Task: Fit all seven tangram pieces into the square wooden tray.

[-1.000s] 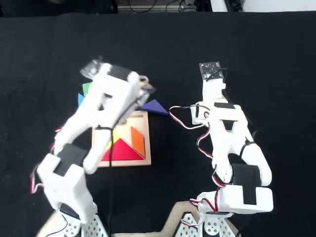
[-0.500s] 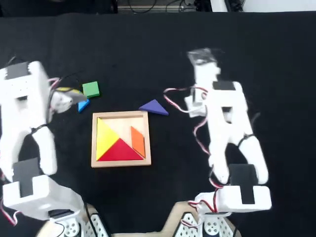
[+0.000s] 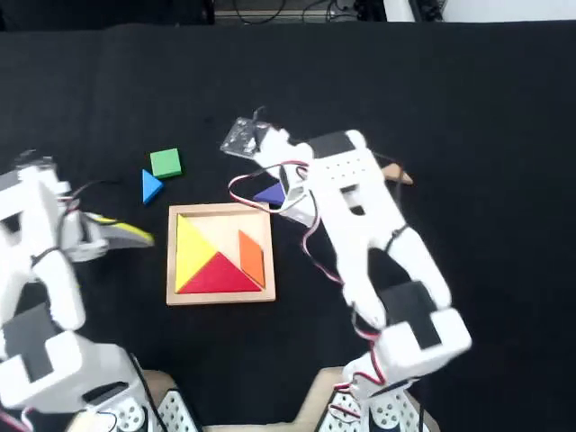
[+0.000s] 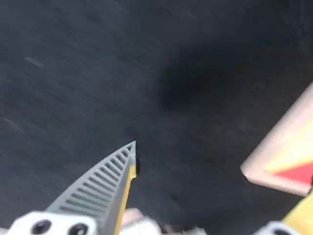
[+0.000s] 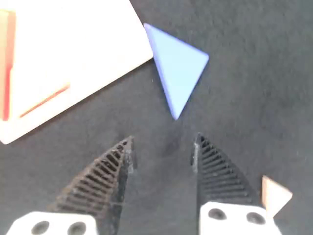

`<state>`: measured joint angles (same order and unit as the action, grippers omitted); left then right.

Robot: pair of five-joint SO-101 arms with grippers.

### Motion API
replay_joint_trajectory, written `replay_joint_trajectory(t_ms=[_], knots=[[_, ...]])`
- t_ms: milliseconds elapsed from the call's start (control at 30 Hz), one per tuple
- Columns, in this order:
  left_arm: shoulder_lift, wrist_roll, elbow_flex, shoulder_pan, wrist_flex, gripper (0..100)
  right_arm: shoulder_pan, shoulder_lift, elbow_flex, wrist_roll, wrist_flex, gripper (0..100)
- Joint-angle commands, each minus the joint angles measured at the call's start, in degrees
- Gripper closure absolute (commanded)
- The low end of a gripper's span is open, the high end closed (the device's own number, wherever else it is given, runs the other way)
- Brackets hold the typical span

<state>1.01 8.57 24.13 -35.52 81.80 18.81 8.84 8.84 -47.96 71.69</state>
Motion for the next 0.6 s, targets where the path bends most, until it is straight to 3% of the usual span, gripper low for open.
replay_joint_trajectory(t_ms=[0,100,233,367,467,567], knots=[[10.3,5.8,0.5,-6.7,-5.5,50,1.1,5.1,-9.0,-1.4,1.5,80.7],[13.0,2.5,0.2,-5.1,-6.8,59,1.1,9.9,-16.7,-1.6,5.4,80.7],[12.9,3.9,2.6,-0.4,-3.9,73,0.8,14.6,-24.5,-5.7,11.8,80.7],[13.7,4.5,12.1,2.5,-7.6,70,1.8,18.6,-29.2,-7.8,15.6,80.6],[15.4,7.6,21.4,0.2,-16.7,66,2.6,22.0,-31.5,-9.1,16.3,79.8],[19.0,8.5,31.3,-3.6,-25.8,66,3.1,25.2,-33.9,-9.1,16.3,71.2]])
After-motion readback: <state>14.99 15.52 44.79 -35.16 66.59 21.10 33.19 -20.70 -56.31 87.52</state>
